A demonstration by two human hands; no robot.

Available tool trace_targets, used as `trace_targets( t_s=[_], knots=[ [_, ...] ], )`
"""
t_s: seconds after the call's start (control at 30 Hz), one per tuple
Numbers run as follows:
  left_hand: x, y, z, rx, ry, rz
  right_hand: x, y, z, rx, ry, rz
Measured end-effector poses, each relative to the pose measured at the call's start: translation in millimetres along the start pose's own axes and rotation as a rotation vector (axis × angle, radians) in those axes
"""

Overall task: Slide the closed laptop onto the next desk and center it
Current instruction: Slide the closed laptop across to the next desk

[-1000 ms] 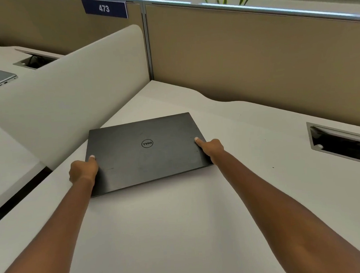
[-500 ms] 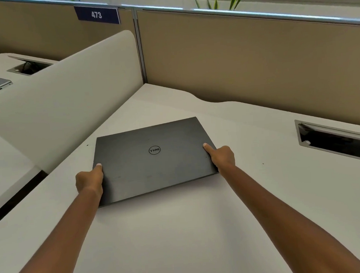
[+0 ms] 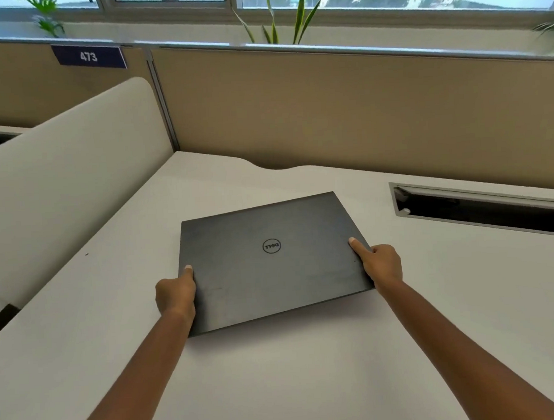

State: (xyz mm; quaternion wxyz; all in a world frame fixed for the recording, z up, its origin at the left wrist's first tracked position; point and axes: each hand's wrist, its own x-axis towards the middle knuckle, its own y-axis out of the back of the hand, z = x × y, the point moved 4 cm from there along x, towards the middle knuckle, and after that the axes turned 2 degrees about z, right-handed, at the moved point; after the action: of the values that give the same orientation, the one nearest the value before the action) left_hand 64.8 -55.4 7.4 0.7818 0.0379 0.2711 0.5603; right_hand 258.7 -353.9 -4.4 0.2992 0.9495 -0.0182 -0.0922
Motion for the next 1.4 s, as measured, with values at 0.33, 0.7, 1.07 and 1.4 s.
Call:
trace_targets(
  t_s=[0.33,0.7,1.07,1.4],
  knots=[
    [-77,-83,2,0.028,-0.059,-0.200,3,113,72,0.019,-0.095,0.164],
    [-164,-152,-18,0.132,-0.059,-0.311,-3,213,145,-0.037,-0.191,0.282],
    [-198,-181,-34,0.245,-0.075,-0.303,6,244,179,-0.029,-0.234,0.269],
    [-200,-189,-38,0.297,-0.121,-0.286,14,241,190,-0.035,-0.233,0.234]
  ],
)
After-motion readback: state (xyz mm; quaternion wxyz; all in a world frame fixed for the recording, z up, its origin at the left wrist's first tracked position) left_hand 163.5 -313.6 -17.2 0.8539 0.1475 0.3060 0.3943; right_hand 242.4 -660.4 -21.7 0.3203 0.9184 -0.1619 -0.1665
